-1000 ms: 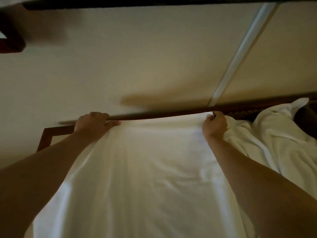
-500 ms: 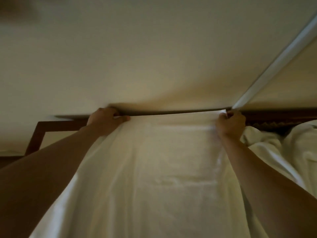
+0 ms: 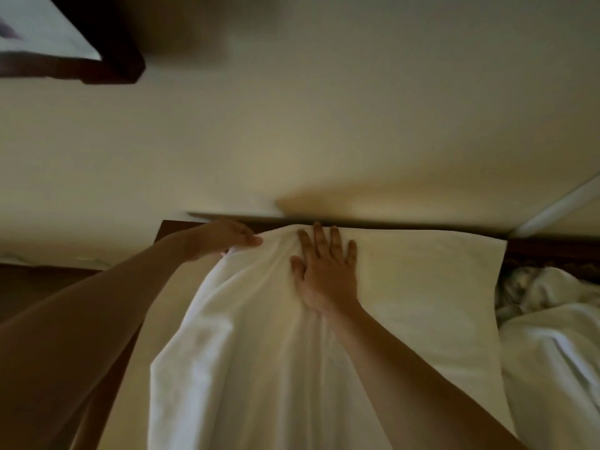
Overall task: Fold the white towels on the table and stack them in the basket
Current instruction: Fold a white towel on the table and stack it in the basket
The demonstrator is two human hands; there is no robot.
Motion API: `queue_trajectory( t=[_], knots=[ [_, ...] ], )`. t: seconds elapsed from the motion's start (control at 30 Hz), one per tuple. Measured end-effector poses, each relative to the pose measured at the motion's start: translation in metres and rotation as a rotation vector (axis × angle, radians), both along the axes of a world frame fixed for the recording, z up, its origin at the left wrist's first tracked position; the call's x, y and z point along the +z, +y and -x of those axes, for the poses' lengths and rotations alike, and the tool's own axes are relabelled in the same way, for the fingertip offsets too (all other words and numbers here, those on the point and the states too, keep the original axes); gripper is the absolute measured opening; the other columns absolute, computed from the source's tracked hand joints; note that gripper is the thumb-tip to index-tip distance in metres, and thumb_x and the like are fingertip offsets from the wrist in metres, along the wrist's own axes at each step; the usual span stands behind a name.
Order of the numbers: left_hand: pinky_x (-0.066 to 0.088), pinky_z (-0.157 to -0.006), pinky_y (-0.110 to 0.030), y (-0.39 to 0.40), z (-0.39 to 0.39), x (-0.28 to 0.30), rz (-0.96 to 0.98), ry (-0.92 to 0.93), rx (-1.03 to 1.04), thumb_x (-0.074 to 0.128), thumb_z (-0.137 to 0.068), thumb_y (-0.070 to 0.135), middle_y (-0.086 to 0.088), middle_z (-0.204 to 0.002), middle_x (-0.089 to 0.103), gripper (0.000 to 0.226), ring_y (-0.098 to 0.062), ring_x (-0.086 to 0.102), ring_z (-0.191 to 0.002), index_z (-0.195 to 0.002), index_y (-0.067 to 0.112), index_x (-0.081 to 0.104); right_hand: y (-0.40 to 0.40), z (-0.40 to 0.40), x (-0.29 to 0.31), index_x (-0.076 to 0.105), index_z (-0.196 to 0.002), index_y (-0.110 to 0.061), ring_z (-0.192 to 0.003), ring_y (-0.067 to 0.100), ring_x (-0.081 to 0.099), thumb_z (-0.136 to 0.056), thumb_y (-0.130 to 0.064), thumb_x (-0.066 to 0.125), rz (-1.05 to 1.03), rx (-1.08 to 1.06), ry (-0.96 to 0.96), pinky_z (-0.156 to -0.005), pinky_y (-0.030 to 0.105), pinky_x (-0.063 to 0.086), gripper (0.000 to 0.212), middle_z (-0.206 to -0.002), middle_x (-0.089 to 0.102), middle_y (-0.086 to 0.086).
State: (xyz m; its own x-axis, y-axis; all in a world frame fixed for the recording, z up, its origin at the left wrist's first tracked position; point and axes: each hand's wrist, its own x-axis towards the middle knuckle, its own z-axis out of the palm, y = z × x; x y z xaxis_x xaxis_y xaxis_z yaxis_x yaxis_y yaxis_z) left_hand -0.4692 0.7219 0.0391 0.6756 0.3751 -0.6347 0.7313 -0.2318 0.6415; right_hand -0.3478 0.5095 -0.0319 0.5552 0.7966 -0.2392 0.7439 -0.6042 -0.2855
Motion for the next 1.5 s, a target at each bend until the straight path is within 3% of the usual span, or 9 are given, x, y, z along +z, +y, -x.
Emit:
queue_trajectory(
  t=[0.2,0.4,0.6,0.8,0.93,1.03,1.2,1.33,1.5],
  knots=[
    [0.057,-0.094,-0.040,0.018,0.052,-0.001,0.064,0.032,-0.034,0.090,-0.075,0.025,0.003,-0.108,0.076,0.047,-0.020,0.072,-0.101,-0.117,0.024,0.071,0.007,0.006,0.003,0.000,-0.162,-0.037,-0.157,0.024,-0.017,-0.103,-0.056,0.017,0.051,-0.072,-0.010,-0.122,0.060,-0.012,0.064,-0.171,-0.013,-0.005],
    [0.058,-0.096,-0.041,0.043,0.087,0.004,-0.042,0.194,-0.225,0.085,-0.081,0.024,0.006,-0.103,0.078,0.029,-0.013,0.073,-0.097,-0.110,0.023,0.078,0.029,0.027,0.010,0.002,-0.163,-0.032,-0.155,0.031,-0.020,-0.103,-0.050,0.022,0.082,-0.249,0.043,-0.116,0.070,-0.014,0.065,-0.171,-0.015,-0.002],
    [0.046,-0.092,-0.030,0.093,0.075,-0.001,-0.600,0.061,0.039,0.076,-0.091,0.026,-0.008,-0.125,0.065,0.034,-0.028,0.062,-0.114,-0.123,0.016,0.071,0.022,0.029,0.005,0.004,-0.162,-0.037,-0.157,0.026,-0.017,-0.102,-0.046,0.017,0.024,-0.220,0.002,-0.119,0.067,-0.013,0.062,-0.171,-0.011,-0.006],
    [0.045,-0.097,-0.043,0.065,0.082,-0.040,-0.614,-0.104,0.498,0.057,-0.101,0.045,-0.018,-0.133,0.059,0.048,-0.038,0.055,-0.122,-0.140,0.017,0.051,0.023,0.030,0.002,0.003,-0.161,-0.041,-0.157,0.024,-0.016,-0.103,-0.056,0.017,0.032,-0.223,-0.020,-0.119,0.066,-0.012,0.062,-0.171,-0.010,-0.008],
    [0.047,-0.092,-0.045,0.054,0.099,-0.050,-0.731,-0.176,0.232,0.059,-0.101,0.035,-0.018,-0.126,0.060,0.043,-0.042,0.057,-0.113,-0.141,0.022,0.049,0.026,0.030,0.005,0.010,-0.161,-0.041,-0.157,0.025,-0.009,-0.103,-0.054,0.022,0.050,-0.234,-0.023,-0.119,0.068,-0.005,0.061,-0.172,-0.002,-0.005],
    [0.048,-0.090,-0.042,0.072,0.103,-0.054,-0.785,-0.270,0.062,0.063,-0.100,0.027,-0.014,-0.117,0.059,0.033,-0.039,0.060,-0.103,-0.131,0.018,0.062,0.037,0.019,0.013,0.028,-0.155,-0.037,-0.151,0.029,0.016,-0.103,-0.045,0.030,-0.025,-0.262,-0.084,-0.115,0.065,0.014,0.053,-0.160,0.029,0.002],
    [0.040,-0.095,-0.035,0.103,0.093,-0.044,-0.672,-0.114,0.012,0.070,-0.096,0.031,-0.009,-0.115,0.059,0.024,-0.031,0.056,-0.112,-0.117,0.019,0.070,0.056,-0.002,0.016,0.063,-0.125,-0.030,-0.134,0.033,0.035,-0.105,-0.038,0.039,-0.034,-0.317,-0.168,-0.106,0.057,0.027,0.032,-0.136,0.050,0.006],
    [0.041,-0.086,-0.031,0.115,0.093,-0.033,-0.654,-0.170,-0.075,0.069,-0.096,0.023,-0.005,-0.106,0.063,0.003,-0.026,0.058,-0.101,-0.098,0.022,0.067,0.060,-0.006,0.013,0.065,-0.106,-0.028,-0.126,0.032,0.039,-0.103,-0.037,0.048,-0.095,-0.425,-0.095,-0.099,0.051,0.029,0.019,-0.125,0.054,0.004],
    [0.046,-0.080,-0.032,0.116,0.104,-0.034,-0.747,-0.382,-0.177,0.079,-0.089,0.017,-0.004,-0.110,0.066,0.022,-0.018,0.056,-0.083,-0.108,0.014,0.069,0.057,-0.007,0.003,0.064,-0.089,-0.026,-0.107,0.029,0.052,-0.096,-0.031,0.064,-0.288,-0.405,-0.213,-0.088,0.043,0.025,0.008,-0.102,0.061,-0.002]
  ],
)
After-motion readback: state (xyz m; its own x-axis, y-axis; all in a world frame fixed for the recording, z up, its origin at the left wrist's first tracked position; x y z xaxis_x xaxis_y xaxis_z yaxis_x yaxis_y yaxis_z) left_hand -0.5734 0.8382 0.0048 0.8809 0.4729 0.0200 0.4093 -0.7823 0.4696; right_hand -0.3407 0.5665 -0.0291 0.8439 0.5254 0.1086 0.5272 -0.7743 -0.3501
